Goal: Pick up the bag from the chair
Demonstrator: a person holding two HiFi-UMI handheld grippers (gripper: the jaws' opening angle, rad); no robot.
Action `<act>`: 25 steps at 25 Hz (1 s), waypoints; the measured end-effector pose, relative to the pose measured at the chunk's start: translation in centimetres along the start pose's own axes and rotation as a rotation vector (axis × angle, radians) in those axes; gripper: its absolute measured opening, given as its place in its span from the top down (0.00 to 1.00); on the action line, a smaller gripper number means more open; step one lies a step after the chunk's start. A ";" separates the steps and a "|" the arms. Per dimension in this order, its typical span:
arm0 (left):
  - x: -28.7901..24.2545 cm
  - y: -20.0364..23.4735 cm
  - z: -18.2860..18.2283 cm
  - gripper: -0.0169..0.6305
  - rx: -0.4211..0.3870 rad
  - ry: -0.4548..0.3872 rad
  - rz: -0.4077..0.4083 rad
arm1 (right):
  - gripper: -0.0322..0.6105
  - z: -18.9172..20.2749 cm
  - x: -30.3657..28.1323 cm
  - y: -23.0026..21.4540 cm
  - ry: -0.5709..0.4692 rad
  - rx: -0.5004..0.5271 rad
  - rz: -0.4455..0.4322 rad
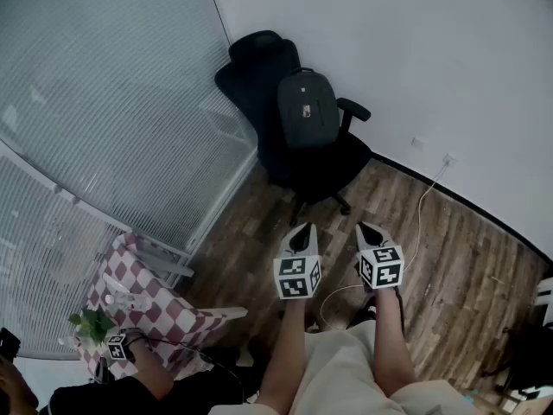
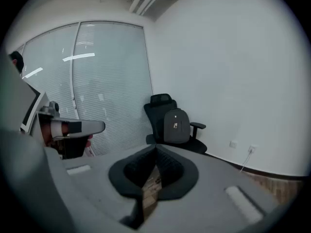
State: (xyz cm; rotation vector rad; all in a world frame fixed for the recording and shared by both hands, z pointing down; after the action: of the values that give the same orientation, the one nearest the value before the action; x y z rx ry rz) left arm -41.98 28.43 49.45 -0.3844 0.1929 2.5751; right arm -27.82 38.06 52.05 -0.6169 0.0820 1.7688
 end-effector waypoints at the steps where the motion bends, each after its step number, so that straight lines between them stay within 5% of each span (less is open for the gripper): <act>1: 0.1 0.3 -0.1 0.96 0.002 -0.005 -0.002 | 0.95 -0.2 -0.1 0.2 -0.003 0.003 0.001; 25: 0.5 5.2 -0.2 0.96 0.034 -0.031 -0.049 | 0.95 -0.7 -1.8 0.4 -0.017 -0.068 0.038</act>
State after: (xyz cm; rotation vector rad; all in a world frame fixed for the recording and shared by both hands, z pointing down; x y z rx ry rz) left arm -45.01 24.21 49.42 -0.3320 0.2138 2.5247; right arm -27.70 36.07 52.19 -0.6536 0.0223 1.8197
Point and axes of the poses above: the fingertips, and each gripper's own axes: x backward along the fingers, y to its left, z out of its underside, the point moved 5 cm from there along x, backward along the fingers, and after that the axes turned 9 degrees about -x, right-handed, at the moved point
